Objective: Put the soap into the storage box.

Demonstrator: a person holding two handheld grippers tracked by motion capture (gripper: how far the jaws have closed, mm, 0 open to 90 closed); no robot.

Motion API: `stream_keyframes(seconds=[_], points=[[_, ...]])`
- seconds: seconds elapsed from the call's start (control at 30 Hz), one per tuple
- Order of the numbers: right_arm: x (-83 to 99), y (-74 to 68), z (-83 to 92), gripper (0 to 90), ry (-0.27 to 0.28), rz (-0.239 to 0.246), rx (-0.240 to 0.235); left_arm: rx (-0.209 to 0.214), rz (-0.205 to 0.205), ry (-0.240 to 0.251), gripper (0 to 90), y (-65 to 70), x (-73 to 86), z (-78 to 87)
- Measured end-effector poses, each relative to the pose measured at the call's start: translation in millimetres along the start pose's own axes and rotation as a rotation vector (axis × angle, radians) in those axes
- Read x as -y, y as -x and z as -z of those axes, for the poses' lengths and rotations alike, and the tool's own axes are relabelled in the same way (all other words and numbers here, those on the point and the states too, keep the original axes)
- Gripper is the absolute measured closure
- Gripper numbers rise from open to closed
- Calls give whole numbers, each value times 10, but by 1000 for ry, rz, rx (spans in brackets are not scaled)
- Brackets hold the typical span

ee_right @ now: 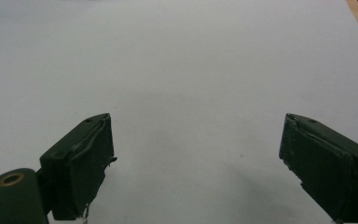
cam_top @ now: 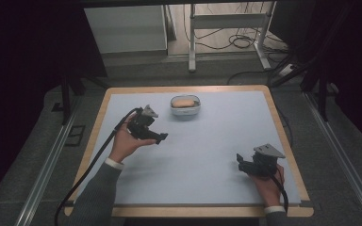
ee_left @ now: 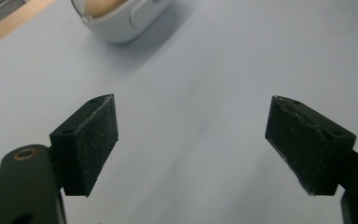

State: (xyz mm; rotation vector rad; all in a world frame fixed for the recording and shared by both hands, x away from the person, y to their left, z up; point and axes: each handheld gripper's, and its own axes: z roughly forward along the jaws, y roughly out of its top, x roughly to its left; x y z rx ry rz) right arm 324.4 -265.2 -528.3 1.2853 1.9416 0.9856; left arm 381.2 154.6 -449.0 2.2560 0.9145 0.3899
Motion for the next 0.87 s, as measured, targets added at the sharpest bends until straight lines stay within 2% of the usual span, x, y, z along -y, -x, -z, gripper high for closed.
stream_keyframes(seconds=[0.1,0.23,0.33,0.4,0.63,0.8,0.87], points=[[0,0,0,99,0,-1,0,-6,46,26,180,10,231,55],[1,1,1,99,1,-5,0,-28,88,17,184,19,534,95],[1,1,2,99,2,-4,0,-22,128,27,185,17,736,102],[1,1,1,99,2,-4,0,-23,136,15,188,7,824,91],[1,2,3,99,4,-2,-2,-14,165,23,190,-32,933,79],[7,16,20,99,19,-15,-10,-6,153,23,185,-24,940,74],[8,20,23,99,22,-14,-19,-4,164,29,185,-33,953,90]])
